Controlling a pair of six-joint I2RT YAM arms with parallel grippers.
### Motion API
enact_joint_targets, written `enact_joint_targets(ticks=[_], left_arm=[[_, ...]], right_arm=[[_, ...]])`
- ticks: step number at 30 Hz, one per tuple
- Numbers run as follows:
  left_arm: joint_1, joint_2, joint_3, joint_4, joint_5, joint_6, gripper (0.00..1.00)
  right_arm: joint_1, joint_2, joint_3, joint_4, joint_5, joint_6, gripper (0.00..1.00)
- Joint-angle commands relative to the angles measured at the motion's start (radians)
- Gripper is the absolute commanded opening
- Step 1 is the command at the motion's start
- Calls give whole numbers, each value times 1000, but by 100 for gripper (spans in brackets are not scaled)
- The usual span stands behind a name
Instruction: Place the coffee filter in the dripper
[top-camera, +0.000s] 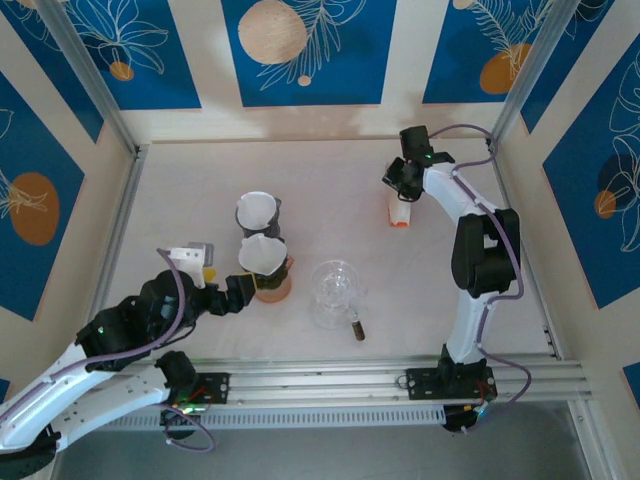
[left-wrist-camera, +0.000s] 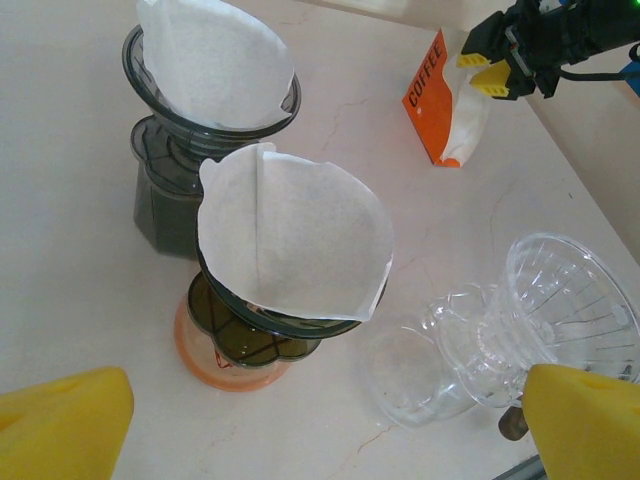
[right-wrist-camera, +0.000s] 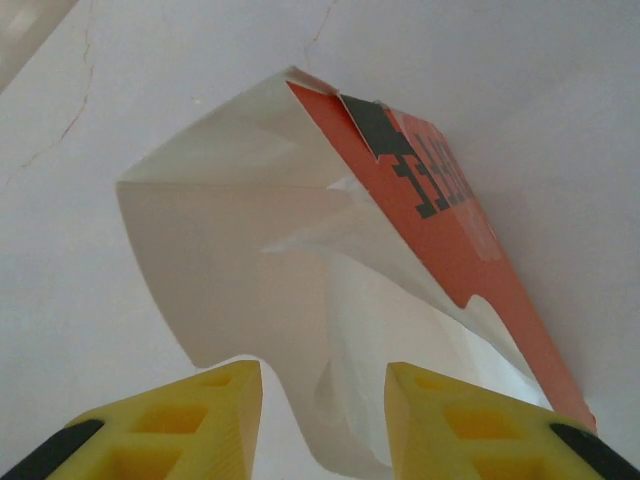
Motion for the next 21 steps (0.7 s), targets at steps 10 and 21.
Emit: enact_joint_targets(ticks=[10, 21], left_arm=[[10, -7, 1, 8, -34, 16, 100], [10, -9, 1, 5, -31, 9, 100]], right_arm=[[-9, 27, 32, -7, -15, -1, 12], [9, -106, -49, 9, -2, -68, 0]])
